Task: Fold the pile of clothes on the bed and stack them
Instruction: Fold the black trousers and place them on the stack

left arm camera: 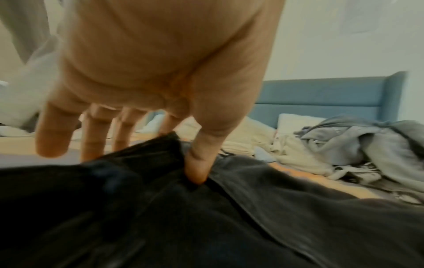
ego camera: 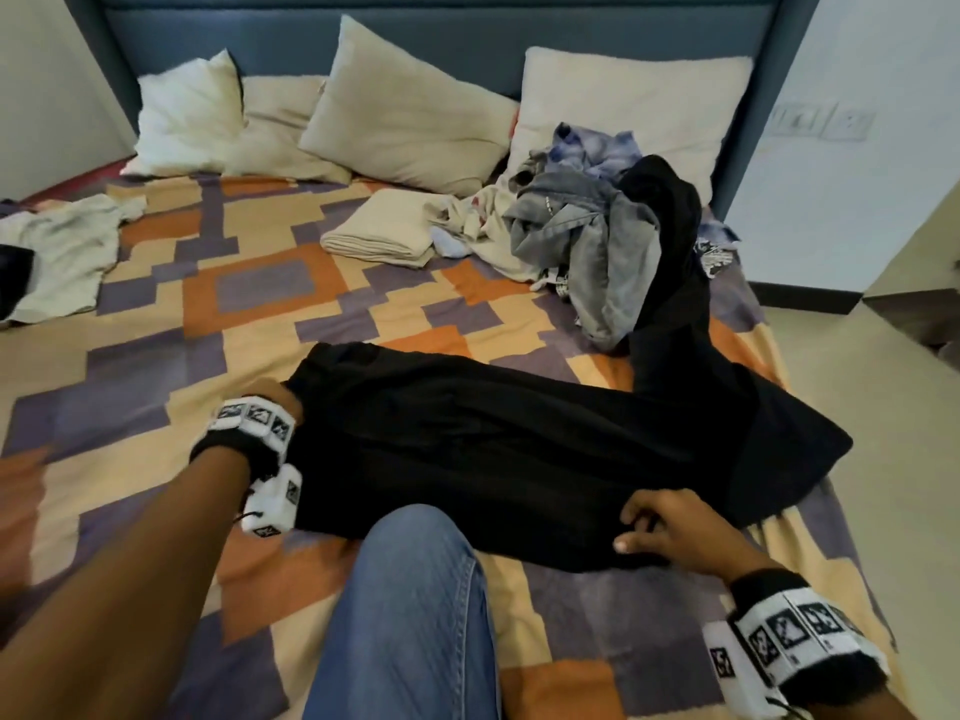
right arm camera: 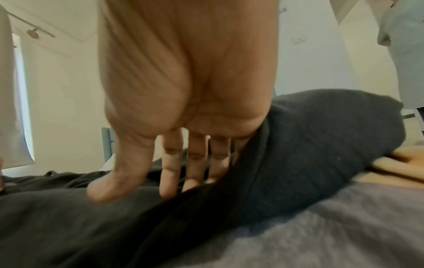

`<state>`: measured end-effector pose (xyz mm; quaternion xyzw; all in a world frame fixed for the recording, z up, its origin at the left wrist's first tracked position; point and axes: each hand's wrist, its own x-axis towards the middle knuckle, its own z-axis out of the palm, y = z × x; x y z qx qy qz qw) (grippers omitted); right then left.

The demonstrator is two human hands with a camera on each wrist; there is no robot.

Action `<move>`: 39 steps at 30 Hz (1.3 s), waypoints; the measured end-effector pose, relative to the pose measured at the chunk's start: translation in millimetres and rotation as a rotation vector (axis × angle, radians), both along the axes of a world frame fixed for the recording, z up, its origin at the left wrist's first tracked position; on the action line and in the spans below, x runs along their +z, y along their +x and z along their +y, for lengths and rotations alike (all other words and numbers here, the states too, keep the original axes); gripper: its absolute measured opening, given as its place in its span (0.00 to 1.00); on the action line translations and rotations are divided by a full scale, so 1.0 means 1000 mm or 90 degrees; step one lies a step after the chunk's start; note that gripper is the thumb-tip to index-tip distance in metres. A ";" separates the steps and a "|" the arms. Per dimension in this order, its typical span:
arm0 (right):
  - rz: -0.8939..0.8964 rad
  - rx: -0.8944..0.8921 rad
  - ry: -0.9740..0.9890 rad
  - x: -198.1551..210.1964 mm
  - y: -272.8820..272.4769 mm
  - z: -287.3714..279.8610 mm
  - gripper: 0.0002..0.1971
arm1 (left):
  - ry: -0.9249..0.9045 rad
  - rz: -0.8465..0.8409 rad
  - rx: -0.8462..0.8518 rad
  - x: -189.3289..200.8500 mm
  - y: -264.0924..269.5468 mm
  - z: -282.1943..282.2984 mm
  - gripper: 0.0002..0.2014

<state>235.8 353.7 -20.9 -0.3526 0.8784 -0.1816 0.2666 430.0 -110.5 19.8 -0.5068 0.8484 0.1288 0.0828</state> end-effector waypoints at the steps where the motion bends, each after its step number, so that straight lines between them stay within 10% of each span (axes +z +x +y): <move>1: 0.027 -0.022 0.001 0.003 -0.001 -0.003 0.20 | -0.047 0.029 0.037 0.004 -0.017 0.005 0.20; 5: 0.293 -0.032 0.244 0.002 0.009 -0.012 0.25 | -0.032 0.117 0.103 0.011 -0.073 0.006 0.28; 9: 0.045 0.045 0.355 0.013 0.028 -0.015 0.23 | 0.050 0.088 -0.047 0.004 -0.080 0.010 0.29; 18: 0.135 -0.071 -0.005 0.043 -0.031 -0.070 0.10 | 0.083 0.203 0.098 -0.026 -0.070 -0.030 0.34; 23: 0.101 -0.209 0.176 0.017 -0.105 -0.090 0.36 | 0.196 0.238 0.192 -0.043 -0.080 -0.056 0.35; 26: 0.074 -0.231 0.199 -0.004 -0.121 -0.092 0.24 | 0.204 0.206 0.202 -0.039 -0.094 -0.061 0.31; 34: 0.339 -0.375 -0.233 0.032 -0.186 -0.118 0.13 | 0.139 0.477 0.231 -0.015 -0.130 -0.088 0.11; 39: 0.215 -0.351 -0.173 0.008 -0.181 -0.126 0.27 | 0.080 0.192 0.034 -0.040 -0.120 -0.074 0.24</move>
